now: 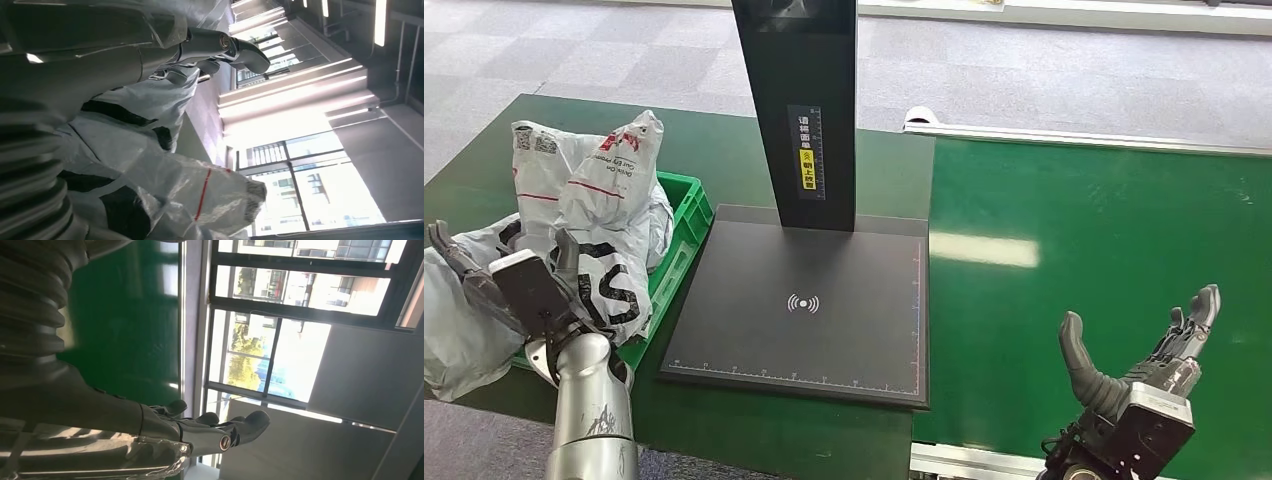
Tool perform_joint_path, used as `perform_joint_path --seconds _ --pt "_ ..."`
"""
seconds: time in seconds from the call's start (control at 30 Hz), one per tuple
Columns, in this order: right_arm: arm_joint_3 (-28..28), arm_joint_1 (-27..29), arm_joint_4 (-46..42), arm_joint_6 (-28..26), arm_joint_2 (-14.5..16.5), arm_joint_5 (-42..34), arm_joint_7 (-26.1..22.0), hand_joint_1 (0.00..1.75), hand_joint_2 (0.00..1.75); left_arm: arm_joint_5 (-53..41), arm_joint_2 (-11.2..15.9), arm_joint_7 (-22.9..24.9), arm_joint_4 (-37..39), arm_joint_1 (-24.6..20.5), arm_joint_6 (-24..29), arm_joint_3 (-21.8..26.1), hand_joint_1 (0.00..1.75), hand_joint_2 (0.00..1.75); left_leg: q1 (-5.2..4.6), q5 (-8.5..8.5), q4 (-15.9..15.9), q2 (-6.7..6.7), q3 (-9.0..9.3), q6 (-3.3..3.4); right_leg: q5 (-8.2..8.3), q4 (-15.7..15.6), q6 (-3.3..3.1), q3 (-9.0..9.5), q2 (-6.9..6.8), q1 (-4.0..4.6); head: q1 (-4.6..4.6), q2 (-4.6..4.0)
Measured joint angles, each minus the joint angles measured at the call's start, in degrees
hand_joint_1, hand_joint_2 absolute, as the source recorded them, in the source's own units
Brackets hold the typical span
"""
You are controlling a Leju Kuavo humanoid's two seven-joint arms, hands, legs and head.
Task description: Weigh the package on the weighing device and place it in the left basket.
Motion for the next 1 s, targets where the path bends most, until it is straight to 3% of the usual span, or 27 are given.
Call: perform_joint_path --seconds 0.4,0.7,0.9,1.0 --pt "-0.3 0.0 0.1 0.0 0.0 -0.6 -0.8 0.00 1.75 3.3 -0.6 0.0 -21.4 8.3 0.0 -11.7 0.00 1.75 0.00 -0.01 0.0 -0.06 -0.03 0.00 -0.02 0.0 0.03 -0.01 -0.03 -0.01 0.00 0.00" --pt "-0.6 0.0 0.1 0.4 -0.1 -1.5 -0.8 0.00 1.75 4.0 1.1 0.0 -31.2 14.5 -0.5 -27.5 0.00 1.75 -0.01 -0.02 0.0 -0.08 -0.03 0.01 -0.03 0.0 0.04 -0.01 -0.08 -0.01 0.00 0.00" --pt "-0.4 0.5 0.4 5.6 -0.2 -2.2 0.9 0.00 1.75 13.6 3.3 3.6 -28.5 18.0 -11.5 -38.4 0.00 1.75 -0.01 -0.03 0.0 -0.07 -0.05 0.01 -0.04 0.0 0.05 -0.01 -0.08 -0.01 -0.01 0.00" --pt "0.5 1.1 0.9 7.7 -0.1 -1.3 1.4 0.00 1.75 17.4 3.8 5.3 -25.9 19.3 -16.4 -41.2 0.00 1.75 -0.01 -0.04 0.0 -0.08 -0.06 0.00 -0.05 0.0 0.05 -0.01 -0.08 -0.01 -0.01 0.00"
